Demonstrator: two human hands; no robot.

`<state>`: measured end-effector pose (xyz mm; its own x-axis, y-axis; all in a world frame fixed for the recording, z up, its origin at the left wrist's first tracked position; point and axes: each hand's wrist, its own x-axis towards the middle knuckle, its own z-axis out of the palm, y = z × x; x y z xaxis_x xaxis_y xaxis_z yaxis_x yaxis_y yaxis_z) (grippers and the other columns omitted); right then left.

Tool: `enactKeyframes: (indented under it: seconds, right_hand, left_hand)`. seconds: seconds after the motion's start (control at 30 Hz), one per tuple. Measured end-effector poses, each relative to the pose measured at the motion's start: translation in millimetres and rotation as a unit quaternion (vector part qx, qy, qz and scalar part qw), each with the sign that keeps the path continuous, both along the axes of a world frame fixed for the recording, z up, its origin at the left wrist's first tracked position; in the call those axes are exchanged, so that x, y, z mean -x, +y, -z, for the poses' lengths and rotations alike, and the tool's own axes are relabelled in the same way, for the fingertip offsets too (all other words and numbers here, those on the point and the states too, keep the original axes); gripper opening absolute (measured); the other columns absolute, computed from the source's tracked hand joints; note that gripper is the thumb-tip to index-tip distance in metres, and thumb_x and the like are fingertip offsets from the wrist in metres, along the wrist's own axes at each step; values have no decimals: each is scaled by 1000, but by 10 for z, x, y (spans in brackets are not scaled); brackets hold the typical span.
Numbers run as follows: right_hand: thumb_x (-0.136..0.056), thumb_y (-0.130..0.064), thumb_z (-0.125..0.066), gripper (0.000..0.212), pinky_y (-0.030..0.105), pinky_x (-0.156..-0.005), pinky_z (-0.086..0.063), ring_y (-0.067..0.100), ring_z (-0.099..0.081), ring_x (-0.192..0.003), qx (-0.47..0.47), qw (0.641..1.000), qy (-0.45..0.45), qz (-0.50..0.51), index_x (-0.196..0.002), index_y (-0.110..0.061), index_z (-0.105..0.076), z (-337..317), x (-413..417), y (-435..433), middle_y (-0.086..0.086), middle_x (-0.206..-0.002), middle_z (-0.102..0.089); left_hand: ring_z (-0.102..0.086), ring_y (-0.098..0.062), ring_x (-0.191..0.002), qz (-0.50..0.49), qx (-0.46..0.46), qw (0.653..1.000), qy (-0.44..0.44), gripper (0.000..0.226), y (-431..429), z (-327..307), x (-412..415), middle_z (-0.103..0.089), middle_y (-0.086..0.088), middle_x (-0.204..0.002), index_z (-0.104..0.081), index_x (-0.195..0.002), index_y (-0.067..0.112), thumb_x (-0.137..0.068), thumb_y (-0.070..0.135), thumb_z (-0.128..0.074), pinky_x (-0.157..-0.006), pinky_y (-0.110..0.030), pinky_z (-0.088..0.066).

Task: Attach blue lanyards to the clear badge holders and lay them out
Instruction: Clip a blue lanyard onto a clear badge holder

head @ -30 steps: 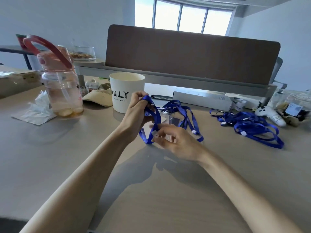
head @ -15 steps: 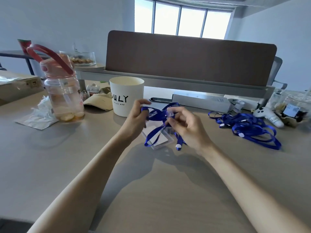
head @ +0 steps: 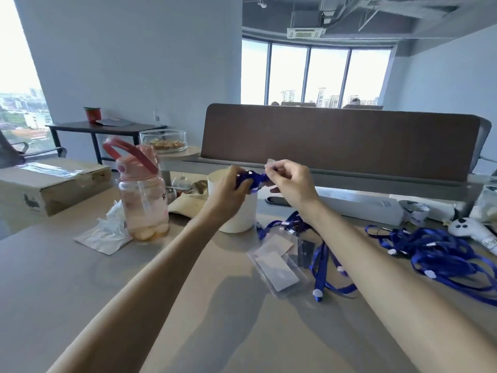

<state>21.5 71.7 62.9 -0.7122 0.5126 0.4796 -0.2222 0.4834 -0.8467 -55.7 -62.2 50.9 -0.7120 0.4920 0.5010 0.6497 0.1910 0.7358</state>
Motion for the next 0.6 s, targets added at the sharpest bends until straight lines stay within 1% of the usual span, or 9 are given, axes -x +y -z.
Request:
enactKeyframes:
  seconds: [0.03, 0.1, 0.17, 0.2, 0.27, 0.33, 0.37, 0.47, 0.6]
  right_hand:
    - [-92, -19, -64, 13, 37, -73, -59, 21, -72, -79, -25, 999, -7, 25, -97, -9, -70, -74, 158, 44, 7, -86, -74]
    - [-90, -21, -64, 17, 31, -75, -55, 18, -69, -81, -81, 994, -31, 69, -98, -9, -72, -240, 441, 88, 4, -88, -74]
    - [-88, -17, -63, 17, 28, -74, -50, 19, -65, -83, -121, 986, -69, 94, -94, -6, -74, -359, 703, 108, 5, -89, -73]
    - [-88, -16, -63, 16, 28, -72, -49, 20, -65, -83, -133, 982, -97, 94, -92, -6, -74, -381, 832, 123, 6, -89, -72]
    - [-87, -17, -63, 15, 27, -69, -47, 24, -65, -87, -159, 969, -166, 91, -89, -9, -75, -362, 1041, 156, 8, -93, -72]
    - [-85, -21, -64, 12, 29, -69, -47, 28, -65, -92, -208, 946, -230, 90, -89, -15, -74, -285, 1173, 186, 10, -99, -71]
    - [-84, -20, -65, 10, 30, -69, -49, 30, -64, -93, -235, 935, -250, 87, -90, -17, -72, -251, 1204, 192, 10, -101, -70]
    - [-84, -18, -63, 15, 36, -76, -53, 28, -61, -97, -287, 914, -280, 60, -96, -16, -71, -181, 1213, 214, 10, -109, -66]
    - [-86, -23, -67, 28, 36, -82, -51, 26, -55, -108, -310, 905, -291, 31, -112, -15, -70, -125, 1125, 249, 9, -124, -59]
  left_hand:
    - [-55, -21, -77, -34, 26, 998, 37, 15, 15, -136, 165, -62, -5, -91, -49, -108, 10, -98, 21, -46, -64, -30, -41]
    - [-55, -23, -80, -80, 70, 987, 124, 14, 60, -344, 496, -61, -6, -93, -51, -105, 10, -98, 20, -45, -66, -33, -44]
    - [-55, -23, -81, -94, 117, 969, 197, 13, 115, -436, 794, -63, -7, -95, -57, -101, 11, -98, 17, -46, -72, -38, -49]
    - [-57, -24, -82, -91, 144, 962, 212, 14, 135, -440, 924, -64, -6, -96, -59, -100, 13, -97, 18, -47, -75, -40, -51]
    - [-59, -24, -82, -86, 223, 948, 212, 16, 151, -397, 1122, -66, -5, -96, -61, -102, 16, -97, 23, -47, -76, -41, -53]
    - [-59, -22, -82, -84, 317, 918, 224, 20, 132, -338, 1231, -64, -1, -95, -58, -108, 18, -98, 30, -47, -71, -36, -52]
    - [-59, -21, -82, -79, 346, 907, 227, 21, 122, -312, 1269, -62, 0, -94, -57, -111, 18, -98, 31, -47, -68, -33, -50]
    - [-57, -17, -77, -68, 368, 898, 232, 20, 114, -274, 1291, -59, 2, -92, -57, -112, 19, -99, 28, -46, -59, -27, -43]
    - [-57, -16, -81, -72, 385, 886, 249, 25, 138, -237, 1309, -63, 3, -97, -60, -115, 20, -98, 33, -47, -61, -28, -44]
